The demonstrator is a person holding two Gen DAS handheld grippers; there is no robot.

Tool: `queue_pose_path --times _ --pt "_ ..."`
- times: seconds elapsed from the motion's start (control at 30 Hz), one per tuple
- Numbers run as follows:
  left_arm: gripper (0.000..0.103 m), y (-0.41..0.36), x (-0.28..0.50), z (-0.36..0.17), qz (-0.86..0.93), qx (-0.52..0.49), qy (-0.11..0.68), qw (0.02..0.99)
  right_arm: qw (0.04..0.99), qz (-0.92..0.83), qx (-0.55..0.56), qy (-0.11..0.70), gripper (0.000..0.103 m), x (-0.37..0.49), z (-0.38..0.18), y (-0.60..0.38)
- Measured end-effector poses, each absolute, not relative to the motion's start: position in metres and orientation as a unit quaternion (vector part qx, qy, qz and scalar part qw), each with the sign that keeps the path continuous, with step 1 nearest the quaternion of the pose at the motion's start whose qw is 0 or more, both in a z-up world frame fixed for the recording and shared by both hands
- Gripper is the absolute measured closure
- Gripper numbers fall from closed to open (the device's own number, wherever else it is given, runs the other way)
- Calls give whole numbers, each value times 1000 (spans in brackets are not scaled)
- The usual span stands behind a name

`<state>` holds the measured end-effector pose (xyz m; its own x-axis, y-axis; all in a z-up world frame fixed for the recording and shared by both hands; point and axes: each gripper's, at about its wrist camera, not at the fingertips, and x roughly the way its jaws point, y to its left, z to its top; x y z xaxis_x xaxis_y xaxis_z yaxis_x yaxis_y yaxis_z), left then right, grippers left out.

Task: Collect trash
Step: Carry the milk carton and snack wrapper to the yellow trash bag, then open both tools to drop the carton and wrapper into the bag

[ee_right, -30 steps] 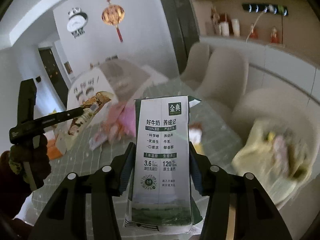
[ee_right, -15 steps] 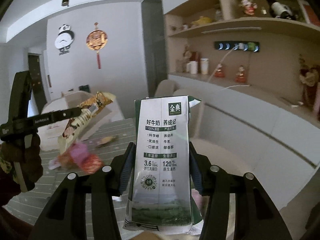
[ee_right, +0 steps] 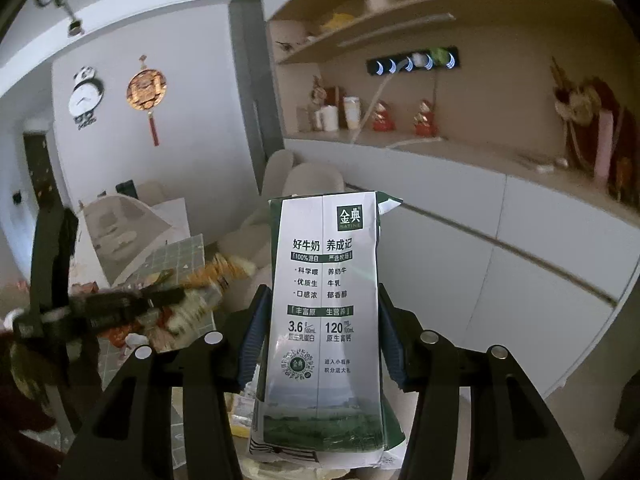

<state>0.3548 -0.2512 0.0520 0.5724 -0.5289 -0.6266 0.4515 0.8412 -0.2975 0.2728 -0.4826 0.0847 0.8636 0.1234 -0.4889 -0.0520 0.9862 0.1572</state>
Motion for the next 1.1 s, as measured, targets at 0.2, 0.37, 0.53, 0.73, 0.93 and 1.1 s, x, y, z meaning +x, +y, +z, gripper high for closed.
queue_pose_path --times 0.2,0.37,0.53,0.73,0.93,1.1 --pt "82 -276 361 23 -287 -41 419 861 958 46 101 263 55 281 67 -496" --pt "72 -253 371 25 -265 -69 430 860 950 78 107 284 55 305 48 -481" --pt "69 -223 370 33 -242 -93 426 867 938 110 116 308 55 331 24 -456" --pt "69 -189 362 37 -204 -114 427 873 909 169 107 366 55 355 -19 -415" --pt "69 -167 353 33 -177 -122 432 876 872 134 69 466 55 367 -92 -393" --pt "69 -153 344 26 -155 -129 439 876 859 115 92 490 55 367 -108 -405"
